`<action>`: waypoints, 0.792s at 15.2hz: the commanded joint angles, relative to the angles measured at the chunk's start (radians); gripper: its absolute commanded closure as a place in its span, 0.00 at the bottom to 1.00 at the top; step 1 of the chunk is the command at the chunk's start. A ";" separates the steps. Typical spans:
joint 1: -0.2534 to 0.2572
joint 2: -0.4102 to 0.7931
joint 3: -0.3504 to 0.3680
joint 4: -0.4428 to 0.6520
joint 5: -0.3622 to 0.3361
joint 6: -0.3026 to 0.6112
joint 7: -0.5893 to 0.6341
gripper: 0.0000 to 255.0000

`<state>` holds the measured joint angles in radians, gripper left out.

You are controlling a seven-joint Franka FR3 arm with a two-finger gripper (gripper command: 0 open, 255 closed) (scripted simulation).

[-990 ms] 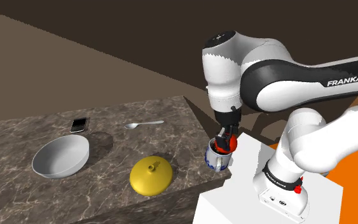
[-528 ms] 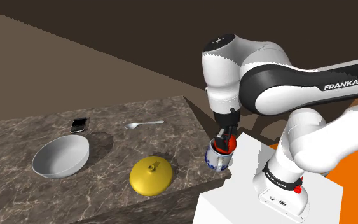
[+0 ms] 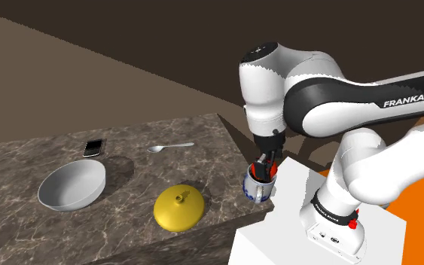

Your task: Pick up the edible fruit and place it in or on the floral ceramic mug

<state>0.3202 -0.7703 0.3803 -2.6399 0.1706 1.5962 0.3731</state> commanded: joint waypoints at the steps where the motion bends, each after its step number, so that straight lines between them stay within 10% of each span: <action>1: -0.005 0.011 -0.002 0.037 -0.005 -0.026 0.002 0.00; 12: -0.018 0.042 -0.010 0.146 -0.021 -0.102 0.008 0.00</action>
